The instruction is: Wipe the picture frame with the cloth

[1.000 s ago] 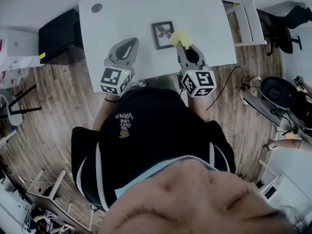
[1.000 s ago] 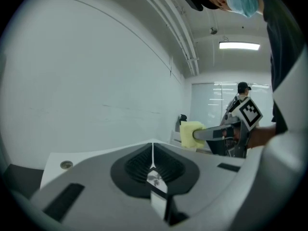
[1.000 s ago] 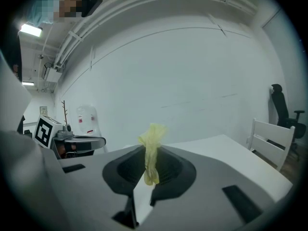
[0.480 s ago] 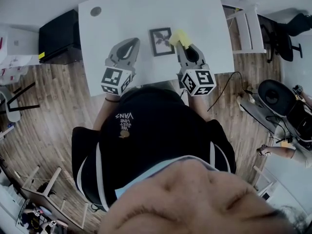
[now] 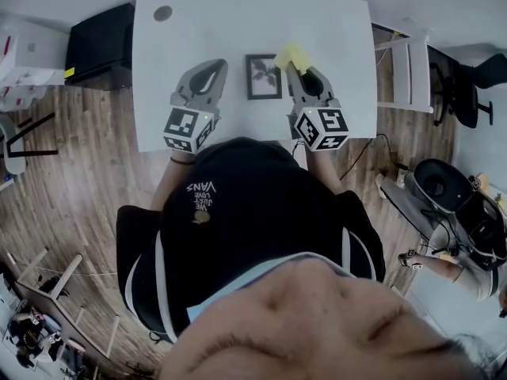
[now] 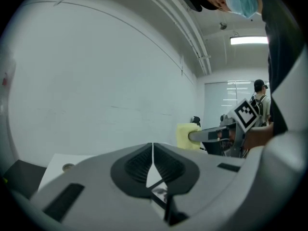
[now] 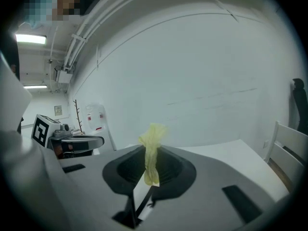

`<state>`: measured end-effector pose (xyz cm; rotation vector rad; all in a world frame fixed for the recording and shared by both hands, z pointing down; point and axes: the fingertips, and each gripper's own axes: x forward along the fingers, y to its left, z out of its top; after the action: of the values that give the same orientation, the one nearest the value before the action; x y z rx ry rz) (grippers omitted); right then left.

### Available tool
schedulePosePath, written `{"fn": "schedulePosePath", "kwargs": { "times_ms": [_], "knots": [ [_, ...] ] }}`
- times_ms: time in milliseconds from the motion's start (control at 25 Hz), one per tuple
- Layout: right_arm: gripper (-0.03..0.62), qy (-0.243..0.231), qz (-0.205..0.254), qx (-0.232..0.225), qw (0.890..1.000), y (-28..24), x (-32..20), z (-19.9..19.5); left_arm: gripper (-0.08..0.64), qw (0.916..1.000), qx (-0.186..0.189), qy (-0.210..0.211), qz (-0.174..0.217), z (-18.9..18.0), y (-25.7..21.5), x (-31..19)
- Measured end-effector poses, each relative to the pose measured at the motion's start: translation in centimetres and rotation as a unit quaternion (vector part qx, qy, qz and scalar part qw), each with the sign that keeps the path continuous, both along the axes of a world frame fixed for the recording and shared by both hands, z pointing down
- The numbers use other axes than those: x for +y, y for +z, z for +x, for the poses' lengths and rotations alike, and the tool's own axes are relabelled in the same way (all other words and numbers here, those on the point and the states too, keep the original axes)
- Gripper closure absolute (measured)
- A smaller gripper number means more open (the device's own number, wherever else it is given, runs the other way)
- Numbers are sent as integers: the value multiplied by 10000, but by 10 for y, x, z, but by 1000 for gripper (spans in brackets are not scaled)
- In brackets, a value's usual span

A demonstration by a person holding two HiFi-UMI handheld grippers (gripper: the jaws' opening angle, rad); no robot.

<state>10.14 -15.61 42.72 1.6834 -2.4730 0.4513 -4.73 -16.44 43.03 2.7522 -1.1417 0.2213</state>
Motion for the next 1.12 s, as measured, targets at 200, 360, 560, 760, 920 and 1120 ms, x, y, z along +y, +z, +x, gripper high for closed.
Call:
{"fn": "schedulePosePath", "kwargs": {
  "times_ms": [200,360,560,760,920,1120],
  "knots": [
    [546,-206,-22,0,9998,0,-13,-3,541,9999,2,-171,-14,-1,0,-7],
    [546,-353,-70,-10,9994,3,-22,-7,541,9995,-15,-319,-82,-6,4,-11],
    [546,-510,-218,8,9985,15,-32,-8,541,9985,-59,-509,-169,-8,6,-12],
    [546,-615,-417,60,9972,34,-40,-12,541,9973,-116,-684,-237,-17,10,-12],
    [546,-715,-560,30,9959,48,-45,-16,541,9964,-166,-784,-265,-21,14,-11],
    [546,-812,-703,62,9942,63,-48,-22,541,9958,-162,-852,-277,-24,16,-8]
  ]
}}
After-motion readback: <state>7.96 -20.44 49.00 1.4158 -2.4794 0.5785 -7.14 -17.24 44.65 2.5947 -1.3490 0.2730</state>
